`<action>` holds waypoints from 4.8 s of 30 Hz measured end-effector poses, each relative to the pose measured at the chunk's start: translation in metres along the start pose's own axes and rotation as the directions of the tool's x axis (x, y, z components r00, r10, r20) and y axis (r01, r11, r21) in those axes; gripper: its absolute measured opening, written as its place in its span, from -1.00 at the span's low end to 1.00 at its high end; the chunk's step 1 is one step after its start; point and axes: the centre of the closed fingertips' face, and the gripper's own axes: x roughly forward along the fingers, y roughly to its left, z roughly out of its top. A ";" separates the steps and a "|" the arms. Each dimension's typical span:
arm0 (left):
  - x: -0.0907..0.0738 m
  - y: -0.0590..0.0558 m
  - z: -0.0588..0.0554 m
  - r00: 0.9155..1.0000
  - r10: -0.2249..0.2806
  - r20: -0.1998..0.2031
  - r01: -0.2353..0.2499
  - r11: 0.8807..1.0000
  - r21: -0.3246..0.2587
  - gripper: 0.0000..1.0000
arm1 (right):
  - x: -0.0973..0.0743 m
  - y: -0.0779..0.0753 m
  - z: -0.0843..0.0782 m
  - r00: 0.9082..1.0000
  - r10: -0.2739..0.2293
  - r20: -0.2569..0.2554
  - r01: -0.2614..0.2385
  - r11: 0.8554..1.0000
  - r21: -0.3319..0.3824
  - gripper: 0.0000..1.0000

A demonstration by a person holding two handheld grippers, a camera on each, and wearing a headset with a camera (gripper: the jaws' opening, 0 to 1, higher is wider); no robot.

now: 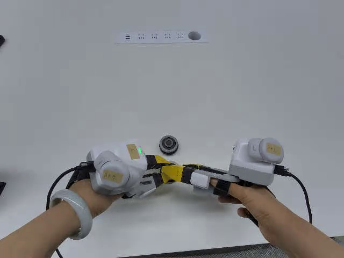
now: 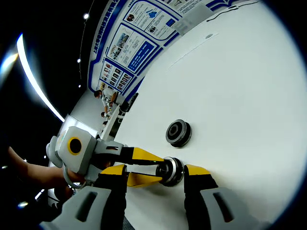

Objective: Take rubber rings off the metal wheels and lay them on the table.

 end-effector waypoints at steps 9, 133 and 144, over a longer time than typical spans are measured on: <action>0.000 0.000 0.000 1.000 0.000 0.002 0.000 1.000 -0.002 -0.75 | 0.002 0.002 -0.001 1.000 0.015 -0.011 -0.015 1.000 0.011 -0.04; 0.000 0.000 0.000 1.000 -0.008 -0.003 0.008 1.000 0.005 -0.75 | -0.006 0.000 0.005 0.999 -0.029 -0.040 0.027 0.999 -0.040 -0.97; 0.000 0.000 0.001 1.000 -0.006 0.008 0.006 1.000 0.014 -0.74 | -0.006 -0.005 0.001 0.997 -0.049 -0.053 0.046 0.998 -0.041 -0.96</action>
